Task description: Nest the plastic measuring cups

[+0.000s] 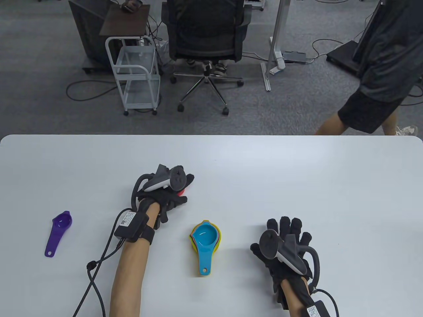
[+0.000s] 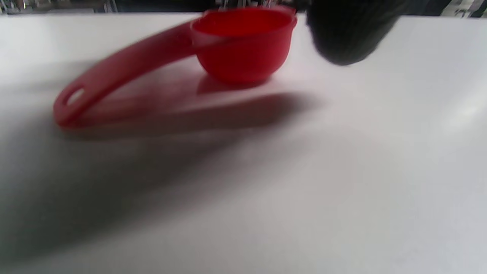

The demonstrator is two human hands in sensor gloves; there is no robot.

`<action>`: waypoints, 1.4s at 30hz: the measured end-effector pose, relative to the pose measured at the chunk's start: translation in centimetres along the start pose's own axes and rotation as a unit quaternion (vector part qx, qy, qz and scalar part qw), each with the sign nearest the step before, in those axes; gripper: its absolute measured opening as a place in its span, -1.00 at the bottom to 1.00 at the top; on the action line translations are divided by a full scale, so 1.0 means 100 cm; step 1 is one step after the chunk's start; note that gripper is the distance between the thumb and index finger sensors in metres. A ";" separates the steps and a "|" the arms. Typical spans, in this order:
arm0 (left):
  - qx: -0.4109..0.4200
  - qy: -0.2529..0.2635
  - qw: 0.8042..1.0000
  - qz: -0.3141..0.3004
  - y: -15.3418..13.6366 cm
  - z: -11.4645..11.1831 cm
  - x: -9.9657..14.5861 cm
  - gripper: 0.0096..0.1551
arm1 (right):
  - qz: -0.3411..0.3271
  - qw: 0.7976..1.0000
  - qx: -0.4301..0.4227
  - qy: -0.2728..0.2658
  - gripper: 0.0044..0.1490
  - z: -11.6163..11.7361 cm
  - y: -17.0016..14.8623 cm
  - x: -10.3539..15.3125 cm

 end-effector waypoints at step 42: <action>0.045 0.118 0.985 0.122 0.124 -0.035 0.163 -0.01 | -0.044 0.999 -0.011 0.019 0.30 -0.007 0.015 0.024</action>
Point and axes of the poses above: the tracker on the back of each hand, its own y axis roughly to the thumb side, its own x axis roughly from the fingertips to the wrist, z = x × y, the point moved 3 cm from there along -x, roughly from the wrist to the fingertips, and after that the axes turned 13 degrees about z, right-handed, at the moved point
